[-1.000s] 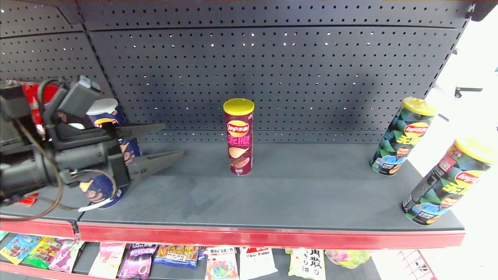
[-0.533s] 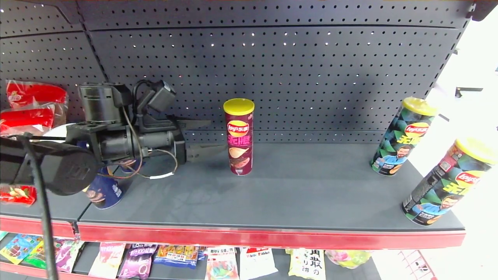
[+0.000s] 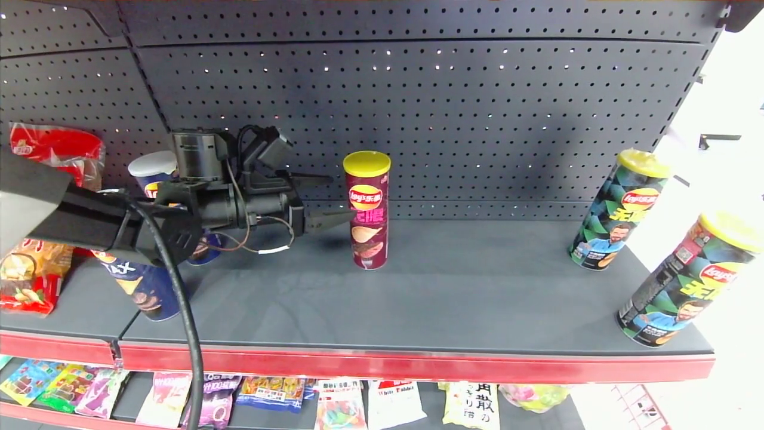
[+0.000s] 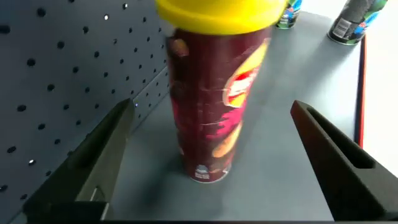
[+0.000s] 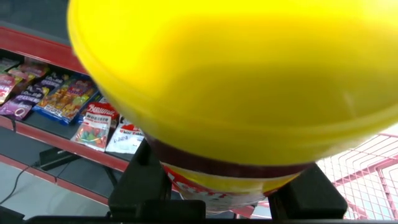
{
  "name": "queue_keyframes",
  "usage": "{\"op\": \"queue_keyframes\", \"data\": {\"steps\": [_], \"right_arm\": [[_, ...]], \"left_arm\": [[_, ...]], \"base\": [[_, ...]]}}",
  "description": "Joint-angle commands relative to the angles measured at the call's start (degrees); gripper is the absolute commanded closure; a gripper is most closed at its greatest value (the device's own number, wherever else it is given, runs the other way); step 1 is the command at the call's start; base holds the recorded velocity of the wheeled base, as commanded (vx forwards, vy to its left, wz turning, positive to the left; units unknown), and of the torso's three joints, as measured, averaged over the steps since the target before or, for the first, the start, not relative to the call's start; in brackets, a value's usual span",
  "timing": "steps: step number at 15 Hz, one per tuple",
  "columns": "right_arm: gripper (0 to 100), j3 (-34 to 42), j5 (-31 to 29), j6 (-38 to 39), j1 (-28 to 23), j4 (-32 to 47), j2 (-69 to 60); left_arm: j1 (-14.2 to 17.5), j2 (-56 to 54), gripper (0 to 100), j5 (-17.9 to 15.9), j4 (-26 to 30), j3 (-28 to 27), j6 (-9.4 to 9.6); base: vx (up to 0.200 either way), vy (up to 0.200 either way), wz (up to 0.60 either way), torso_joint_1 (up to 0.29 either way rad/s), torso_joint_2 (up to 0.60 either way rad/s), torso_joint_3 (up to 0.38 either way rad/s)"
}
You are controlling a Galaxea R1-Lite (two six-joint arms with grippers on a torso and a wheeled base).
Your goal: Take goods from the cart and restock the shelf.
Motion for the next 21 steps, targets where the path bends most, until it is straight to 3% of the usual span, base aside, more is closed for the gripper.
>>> {"op": "queue_keyframes", "data": {"steps": [1, 3, 5, 6, 10, 20, 21], "right_arm": [[100, -0.01, -0.05, -0.01, -0.04, -0.01, 0.28], [100, -0.01, 0.04, -0.01, -0.48, -0.01, 0.54], [100, -0.01, 0.04, -0.01, -0.92, -0.01, 0.63], [100, -0.01, 0.04, -0.01, -0.92, -0.01, 0.54], [100, -0.01, 0.04, -0.01, -1.00, -0.01, 0.46], [100, -0.01, -0.05, -0.01, -1.18, -0.01, 0.02], [100, -0.01, -0.05, -0.10, -1.36, -0.01, 0.02]], "left_arm": [[-0.29, 3.22, 0, -0.32, -0.27, -2.99, -0.31], [-0.55, 4.45, 0, -0.84, 0.08, -4.92, -0.57], [-1.61, 4.97, 0, -2.16, -0.01, -6.24, -3.21], [-1.78, 5.94, 0, -2.16, -0.01, -7.74, -3.47], [-2.57, 10.42, 0, -2.60, 0.17, -15.65, -3.65], [-5.12, 11.92, 0, -2.78, 1.84, -18.02, -3.74], [-5.21, 11.92, 100, -2.69, 2.02, -18.02, -3.74]], "base": [[0.000, 0.000, 0.00, 0.000, 0.00, 0.000], [0.000, 0.000, 0.00, 0.000, 0.00, 0.000], [0.000, 0.000, 0.00, 0.000, 0.00, 0.000], [0.000, 0.000, 0.00, 0.000, 0.00, 0.000], [0.000, 0.000, 0.00, 0.000, 0.00, 0.000], [0.000, 0.000, 0.00, 0.000, 0.00, 0.000], [0.000, 0.000, 0.00, 0.000, 0.00, 0.000]]}}
